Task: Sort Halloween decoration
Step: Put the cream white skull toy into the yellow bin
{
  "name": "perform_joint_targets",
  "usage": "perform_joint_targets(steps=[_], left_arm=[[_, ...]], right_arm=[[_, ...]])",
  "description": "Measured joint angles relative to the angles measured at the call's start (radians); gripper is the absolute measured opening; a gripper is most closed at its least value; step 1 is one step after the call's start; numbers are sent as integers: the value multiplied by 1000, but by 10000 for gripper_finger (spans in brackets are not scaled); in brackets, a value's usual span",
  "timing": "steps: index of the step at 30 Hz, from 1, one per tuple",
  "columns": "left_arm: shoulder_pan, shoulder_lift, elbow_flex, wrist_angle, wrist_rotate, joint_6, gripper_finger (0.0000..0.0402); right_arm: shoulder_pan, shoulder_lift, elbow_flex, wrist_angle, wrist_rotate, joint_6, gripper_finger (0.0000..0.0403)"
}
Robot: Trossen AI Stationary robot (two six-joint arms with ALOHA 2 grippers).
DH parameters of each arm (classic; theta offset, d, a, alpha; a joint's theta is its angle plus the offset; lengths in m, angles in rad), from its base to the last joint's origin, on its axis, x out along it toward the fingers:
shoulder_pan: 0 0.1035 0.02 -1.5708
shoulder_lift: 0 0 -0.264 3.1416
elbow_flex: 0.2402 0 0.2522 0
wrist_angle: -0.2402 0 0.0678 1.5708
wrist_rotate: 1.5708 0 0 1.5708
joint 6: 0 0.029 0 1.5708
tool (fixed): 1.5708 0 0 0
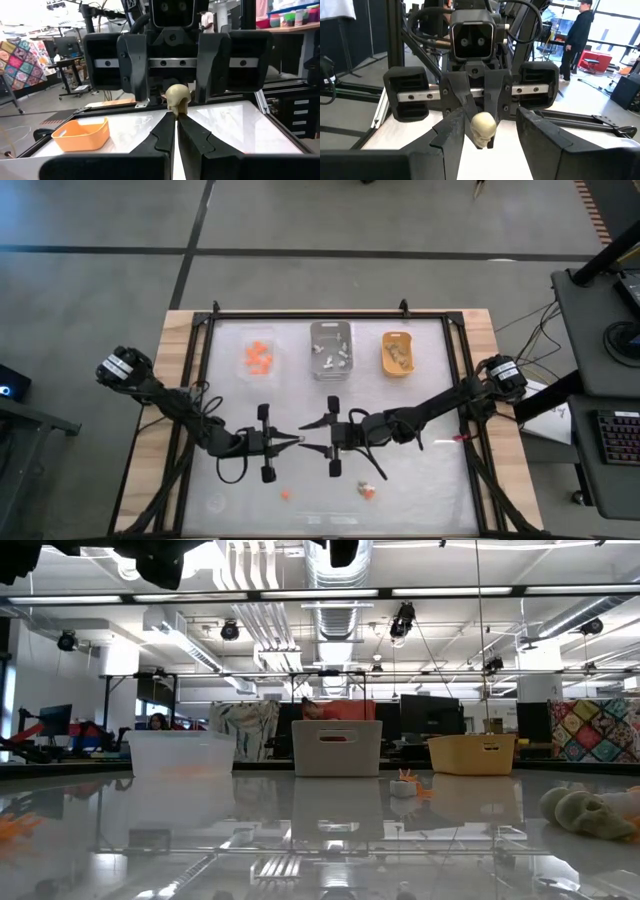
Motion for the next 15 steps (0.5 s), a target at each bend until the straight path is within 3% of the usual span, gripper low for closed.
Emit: perform_joint_targets(steps=[9,15], left_arm=[[0,-1,-1,9,-4,4,1],[5,-1,0,9,-4,4,1]], right_arm=[[0,0,0,-10,0,0,164],[0,0,0,-9,1,0,136]])
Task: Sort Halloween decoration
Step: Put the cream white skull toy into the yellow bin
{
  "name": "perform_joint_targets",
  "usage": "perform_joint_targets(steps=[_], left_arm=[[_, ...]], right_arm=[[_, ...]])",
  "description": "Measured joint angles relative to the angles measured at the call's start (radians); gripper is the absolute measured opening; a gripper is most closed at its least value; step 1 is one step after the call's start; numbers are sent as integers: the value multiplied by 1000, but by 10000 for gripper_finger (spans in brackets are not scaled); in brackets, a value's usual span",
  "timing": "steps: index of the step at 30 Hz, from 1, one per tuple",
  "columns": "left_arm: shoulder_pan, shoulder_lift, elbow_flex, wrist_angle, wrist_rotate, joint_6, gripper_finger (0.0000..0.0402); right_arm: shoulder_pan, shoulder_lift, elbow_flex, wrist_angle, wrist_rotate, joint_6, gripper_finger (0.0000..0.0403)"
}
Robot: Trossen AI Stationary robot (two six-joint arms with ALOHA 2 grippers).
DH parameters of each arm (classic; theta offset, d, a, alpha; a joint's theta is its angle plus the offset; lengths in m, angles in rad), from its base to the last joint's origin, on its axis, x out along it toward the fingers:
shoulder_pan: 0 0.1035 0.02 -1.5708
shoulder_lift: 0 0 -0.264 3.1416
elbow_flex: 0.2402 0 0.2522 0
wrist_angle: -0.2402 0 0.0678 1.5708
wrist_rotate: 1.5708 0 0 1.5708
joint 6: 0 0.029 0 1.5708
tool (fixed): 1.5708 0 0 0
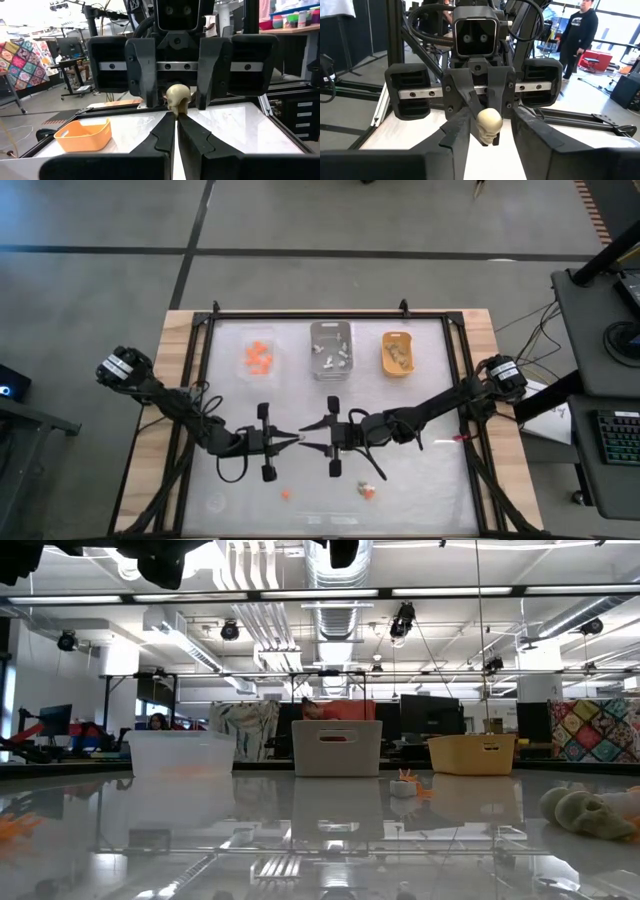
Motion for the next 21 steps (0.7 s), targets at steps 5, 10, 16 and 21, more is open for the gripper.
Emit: perform_joint_targets(steps=[5,10,16,21], left_arm=[[0,0,0,0,0,0,1],[1,0,-1,0,-1,0,1],[1,1,-1,3,-1,0,2],[0,1,-1,4,-1,-3,2]], right_arm=[[-1,0,0,0,1,0,94],[-6,0,0,0,-2,0,54],[-6,0,0,0,-2,-2,37],[-6,0,0,0,-2,-4,35]])
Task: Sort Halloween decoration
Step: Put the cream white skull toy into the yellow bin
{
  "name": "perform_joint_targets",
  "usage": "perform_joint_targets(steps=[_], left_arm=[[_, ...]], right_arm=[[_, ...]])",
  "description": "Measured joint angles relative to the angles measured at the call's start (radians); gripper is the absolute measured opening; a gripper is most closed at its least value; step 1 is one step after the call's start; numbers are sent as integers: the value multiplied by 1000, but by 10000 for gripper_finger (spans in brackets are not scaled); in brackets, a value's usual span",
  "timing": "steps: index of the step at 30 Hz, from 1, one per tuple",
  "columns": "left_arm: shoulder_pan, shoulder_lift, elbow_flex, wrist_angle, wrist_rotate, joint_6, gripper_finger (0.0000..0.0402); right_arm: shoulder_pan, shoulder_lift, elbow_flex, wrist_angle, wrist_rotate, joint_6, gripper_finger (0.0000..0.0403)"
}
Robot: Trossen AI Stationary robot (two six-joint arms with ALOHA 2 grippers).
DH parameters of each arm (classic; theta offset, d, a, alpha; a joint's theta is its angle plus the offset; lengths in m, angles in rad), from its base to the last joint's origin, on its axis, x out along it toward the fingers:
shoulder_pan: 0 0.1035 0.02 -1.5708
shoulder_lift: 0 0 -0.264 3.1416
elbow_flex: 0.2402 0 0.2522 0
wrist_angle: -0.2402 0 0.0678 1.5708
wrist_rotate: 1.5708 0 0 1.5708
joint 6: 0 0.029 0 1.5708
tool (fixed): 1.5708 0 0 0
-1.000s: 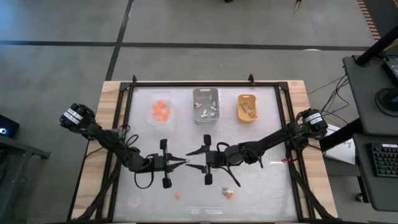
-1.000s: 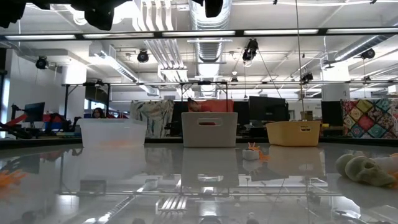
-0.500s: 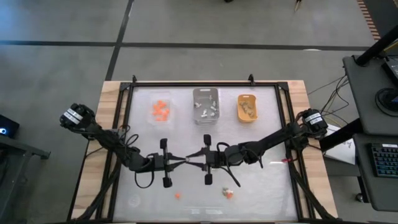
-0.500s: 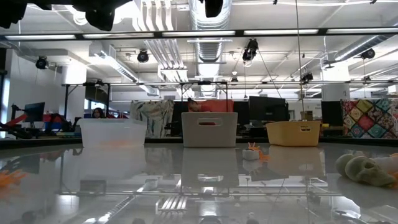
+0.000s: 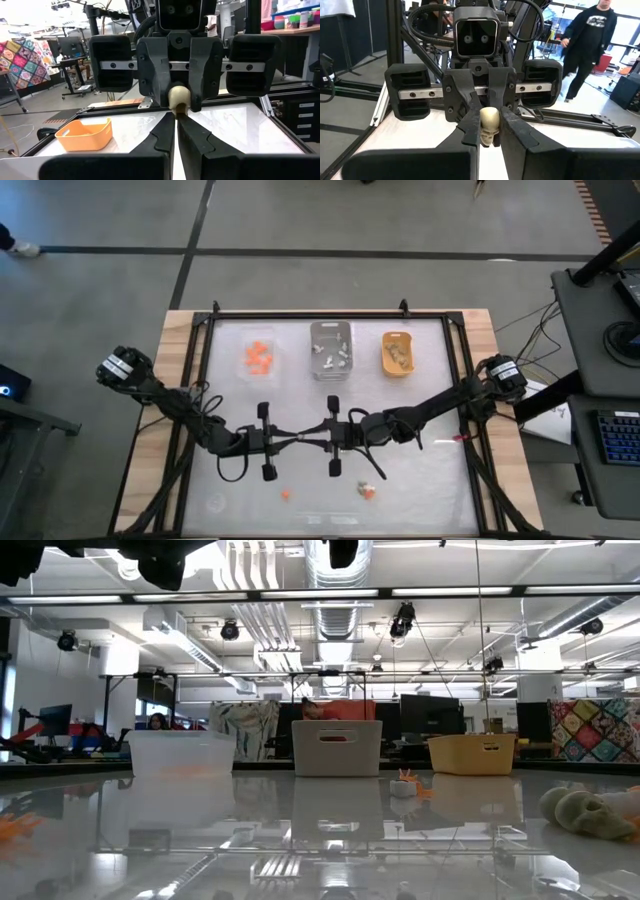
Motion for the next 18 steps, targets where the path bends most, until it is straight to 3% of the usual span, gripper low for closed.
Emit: perform_joint_targets(steps=[5,12,18], left_arm=[[0,0,0,1,-1,-15,18],[1,0,-1,0,-16,-38,94],[-1,0,-7,-45,-94,-96,141]], right_arm=[[-5,-3,0,-1,-4,18,34],[-15,-11,0,-22,-14,38,34],[-30,-63,0,-120,32,77,34]])
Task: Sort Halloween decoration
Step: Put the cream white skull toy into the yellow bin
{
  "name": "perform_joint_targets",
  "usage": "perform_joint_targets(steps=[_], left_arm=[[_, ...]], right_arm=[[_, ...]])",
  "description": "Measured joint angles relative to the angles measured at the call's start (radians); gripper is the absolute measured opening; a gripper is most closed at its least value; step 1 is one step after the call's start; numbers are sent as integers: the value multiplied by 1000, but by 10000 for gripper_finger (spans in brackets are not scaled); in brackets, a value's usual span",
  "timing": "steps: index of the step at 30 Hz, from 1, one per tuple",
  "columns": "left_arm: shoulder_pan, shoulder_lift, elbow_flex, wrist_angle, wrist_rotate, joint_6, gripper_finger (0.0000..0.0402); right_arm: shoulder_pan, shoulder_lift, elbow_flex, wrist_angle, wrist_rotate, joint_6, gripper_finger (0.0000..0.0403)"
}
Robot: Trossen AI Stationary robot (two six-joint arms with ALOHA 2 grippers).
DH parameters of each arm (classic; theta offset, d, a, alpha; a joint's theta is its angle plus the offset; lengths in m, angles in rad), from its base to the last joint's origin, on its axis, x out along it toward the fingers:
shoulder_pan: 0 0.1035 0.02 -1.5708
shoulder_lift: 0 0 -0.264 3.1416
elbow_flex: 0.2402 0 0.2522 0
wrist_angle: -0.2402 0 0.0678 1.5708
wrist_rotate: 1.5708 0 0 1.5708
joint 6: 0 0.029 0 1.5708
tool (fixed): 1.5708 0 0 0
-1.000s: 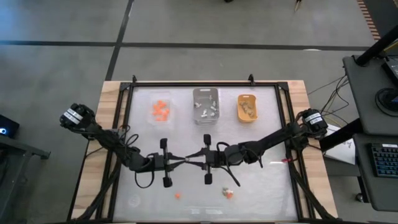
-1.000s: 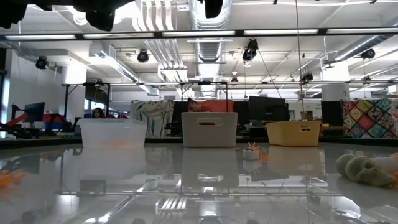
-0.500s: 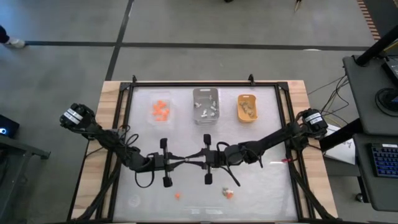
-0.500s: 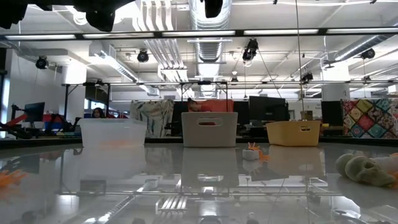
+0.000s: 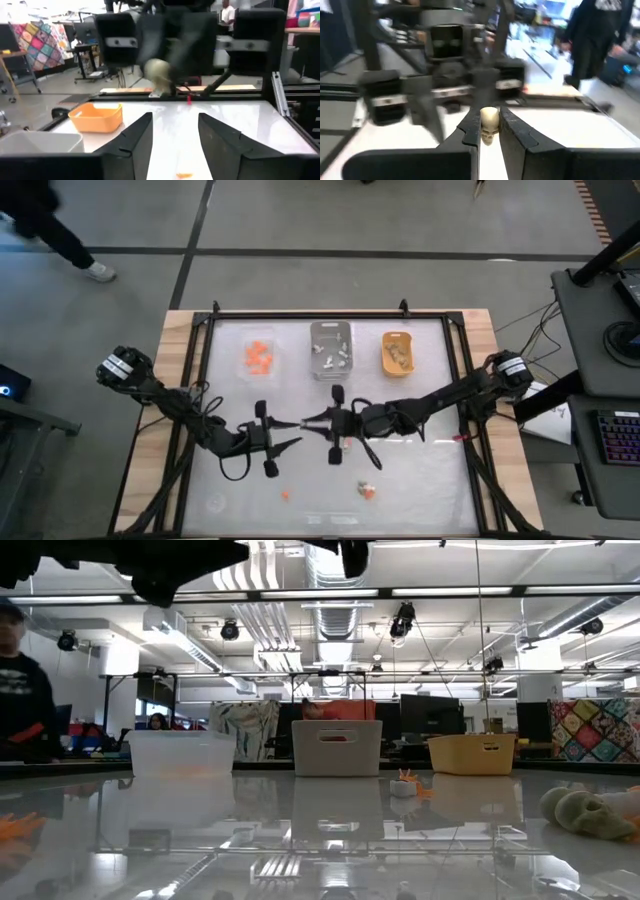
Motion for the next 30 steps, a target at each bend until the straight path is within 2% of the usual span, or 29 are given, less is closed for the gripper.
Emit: perform_joint_targets(steps=[4,10,13,15,18,21,25,28,30], left_arm=[[0,-3,-28,-3,64,-66,152],[0,-10,-65,-4,66,-152,153],[0,-11,-66,-8,64,-169,153],[0,-11,-66,-10,64,-171,153],[1,-12,-66,-16,59,-171,153],[1,-12,-66,-16,57,-171,153],[3,-12,-65,-16,41,-171,153],[5,-12,-65,-16,41,-169,153],[5,-12,-64,-16,40,-169,153]], right_arm=[[-29,-51,0,-177,57,70,34],[-136,-119,0,-506,161,173,34],[-218,-152,0,-726,212,259,34],[-289,-172,0,-911,275,366,34],[-411,-199,0,-1200,404,617,34],[-535,-201,-5,-1427,396,865,34],[-667,-181,-38,-1458,308,900,37],[-706,-163,-59,-1403,238,846,54],[-712,-155,-69,-1369,231,822,71]])
